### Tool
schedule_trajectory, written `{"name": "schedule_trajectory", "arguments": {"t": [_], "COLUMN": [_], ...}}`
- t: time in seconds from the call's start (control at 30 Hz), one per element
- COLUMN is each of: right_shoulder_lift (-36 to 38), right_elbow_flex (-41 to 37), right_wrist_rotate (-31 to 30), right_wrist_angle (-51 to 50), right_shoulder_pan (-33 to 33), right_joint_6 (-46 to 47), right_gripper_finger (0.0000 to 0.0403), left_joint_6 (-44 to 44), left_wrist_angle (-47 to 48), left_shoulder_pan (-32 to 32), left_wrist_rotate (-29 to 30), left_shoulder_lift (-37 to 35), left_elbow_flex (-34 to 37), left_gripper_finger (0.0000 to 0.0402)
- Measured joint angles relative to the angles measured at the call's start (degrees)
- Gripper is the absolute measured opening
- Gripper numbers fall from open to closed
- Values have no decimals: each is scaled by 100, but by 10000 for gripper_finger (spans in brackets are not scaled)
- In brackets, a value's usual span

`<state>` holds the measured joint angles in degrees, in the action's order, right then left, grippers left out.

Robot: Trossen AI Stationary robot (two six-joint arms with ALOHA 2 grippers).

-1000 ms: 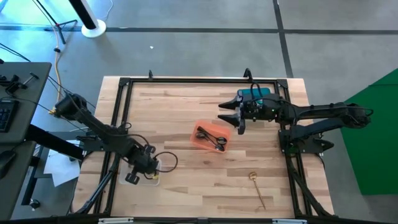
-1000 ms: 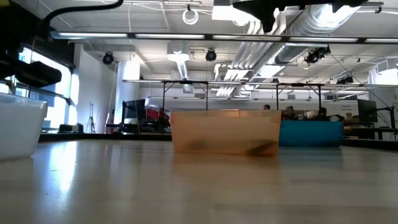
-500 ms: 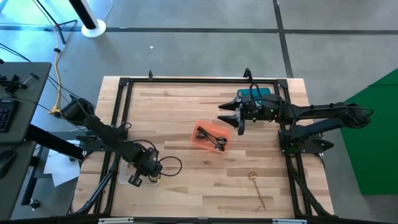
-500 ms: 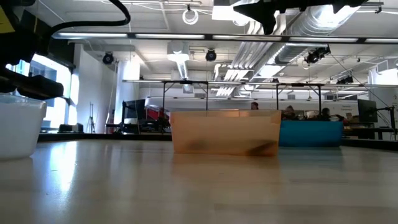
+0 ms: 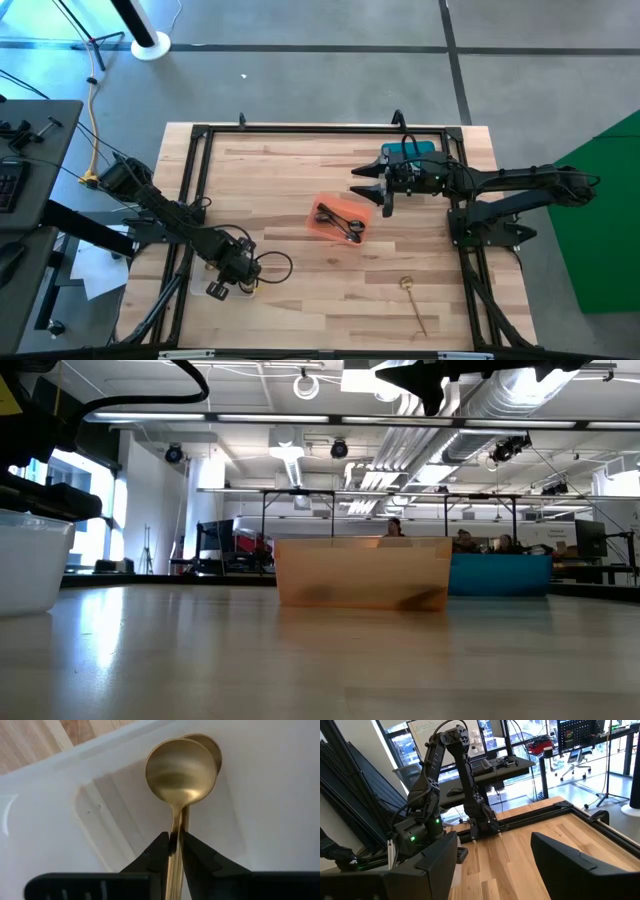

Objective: Sort silverware by color (type)
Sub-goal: Put the top golden spoon into the white bin, then put the golden spoon into the white bin

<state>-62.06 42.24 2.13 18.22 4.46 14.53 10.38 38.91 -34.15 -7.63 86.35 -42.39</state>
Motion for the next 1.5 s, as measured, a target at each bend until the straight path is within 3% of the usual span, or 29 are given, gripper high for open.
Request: {"name": "schedule_trajectory", "arguments": {"t": [0.6,0.87,1.07,1.23,1.33,1.5], "right_shoulder_lift": [0,0,0,-2,0,0], "right_elbow_flex": [0,0,0,0,0,0], "right_wrist_rotate": [0,-1,-2,0,-2,-2], "right_wrist_angle": [0,-11,-43,-55,-53,-46], "right_shoulder_pan": [0,-1,1,0,-1,1], "right_joint_6": [0,1,-1,0,-1,-1], "right_gripper_finger": [239,239,239,239,239,239], "left_joint_6": [156,152,33,-105,-125,-351], "left_wrist_angle": [8,164,1269,1953,1946,1209], "left_shoulder_pan": [12,249,444,838,1175,1925], "left_wrist_rotate": [7,-3,-550,-536,-254,1212], "left_shoulder_lift": [-66,-335,-764,-1552,-1990,-2294], "left_elbow_flex": [12,35,-360,-1137,-1739,-2710], "left_gripper_finger": [130,144,145,145,145,145]}}
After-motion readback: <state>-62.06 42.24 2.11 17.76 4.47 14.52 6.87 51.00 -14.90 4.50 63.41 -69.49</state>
